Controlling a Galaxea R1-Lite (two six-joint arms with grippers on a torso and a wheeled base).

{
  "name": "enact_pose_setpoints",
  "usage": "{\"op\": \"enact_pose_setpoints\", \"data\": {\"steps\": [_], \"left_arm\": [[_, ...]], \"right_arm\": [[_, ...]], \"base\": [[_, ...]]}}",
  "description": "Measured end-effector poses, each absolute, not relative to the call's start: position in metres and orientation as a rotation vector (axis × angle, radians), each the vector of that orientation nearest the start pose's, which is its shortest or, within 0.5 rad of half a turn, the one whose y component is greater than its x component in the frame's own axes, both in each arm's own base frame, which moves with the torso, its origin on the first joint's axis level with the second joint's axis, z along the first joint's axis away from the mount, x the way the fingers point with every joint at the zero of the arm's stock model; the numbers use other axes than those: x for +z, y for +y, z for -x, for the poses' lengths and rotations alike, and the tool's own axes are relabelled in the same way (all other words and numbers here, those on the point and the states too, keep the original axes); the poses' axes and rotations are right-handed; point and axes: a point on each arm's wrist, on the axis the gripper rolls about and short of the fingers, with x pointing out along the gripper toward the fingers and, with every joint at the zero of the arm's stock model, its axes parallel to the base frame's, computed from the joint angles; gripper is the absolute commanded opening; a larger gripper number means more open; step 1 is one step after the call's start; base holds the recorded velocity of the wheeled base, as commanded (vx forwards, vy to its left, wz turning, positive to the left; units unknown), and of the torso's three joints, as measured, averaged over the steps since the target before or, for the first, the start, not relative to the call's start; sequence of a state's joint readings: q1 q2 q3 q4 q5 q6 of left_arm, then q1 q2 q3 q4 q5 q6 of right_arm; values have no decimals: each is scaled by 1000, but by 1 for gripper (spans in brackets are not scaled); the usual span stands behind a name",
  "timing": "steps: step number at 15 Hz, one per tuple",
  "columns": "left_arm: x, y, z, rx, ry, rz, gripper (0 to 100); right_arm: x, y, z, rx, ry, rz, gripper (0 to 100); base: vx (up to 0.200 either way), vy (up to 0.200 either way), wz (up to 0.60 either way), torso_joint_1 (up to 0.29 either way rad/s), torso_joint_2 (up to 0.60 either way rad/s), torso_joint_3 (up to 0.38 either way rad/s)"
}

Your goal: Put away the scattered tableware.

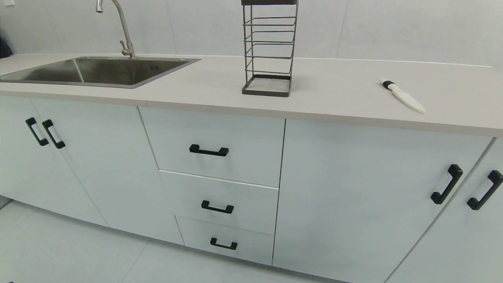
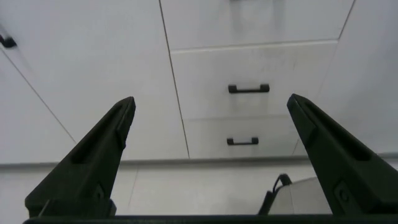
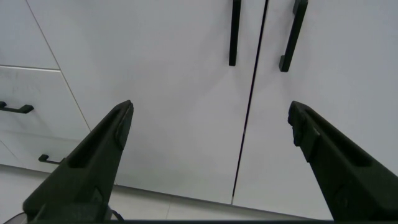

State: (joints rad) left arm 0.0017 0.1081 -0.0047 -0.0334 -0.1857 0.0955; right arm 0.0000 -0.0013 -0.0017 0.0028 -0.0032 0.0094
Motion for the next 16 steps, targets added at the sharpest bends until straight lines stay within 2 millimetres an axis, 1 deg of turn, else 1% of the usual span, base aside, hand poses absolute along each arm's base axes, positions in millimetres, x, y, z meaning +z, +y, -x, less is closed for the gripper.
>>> {"op": "enact_pose_setpoints", "data": {"steps": [3, 6, 11, 12, 15, 16], "left_arm": [[78, -2, 21, -68, 16, -67, 100], [76, -1, 23, -53, -1, -23, 100], [76, -1, 23, -53, -4, -4, 100], [76, -1, 23, -53, -4, -4, 100], [76, -1, 23, -52, -4, -4, 100], [76, -1, 23, -52, -4, -4, 100]], "right_arm": [[76, 0, 23, -3, 0, -9, 100], [76, 0, 23, -2, 0, -11, 100], [76, 0, 23, -1, 0, -11, 100], [76, 0, 23, -2, 1, -10, 100], [76, 0, 23, -3, 0, -9, 100], [76, 0, 23, -3, 0, -9, 100]], "base": [[0, 0, 0, 0, 0, 0], [0, 0, 0, 0, 0, 0], [0, 0, -600, 5, 2, 2], [0, 0, 0, 0, 0, 0], [0, 0, -600, -1, 5, 1], [0, 0, 0, 0, 0, 0]]}}
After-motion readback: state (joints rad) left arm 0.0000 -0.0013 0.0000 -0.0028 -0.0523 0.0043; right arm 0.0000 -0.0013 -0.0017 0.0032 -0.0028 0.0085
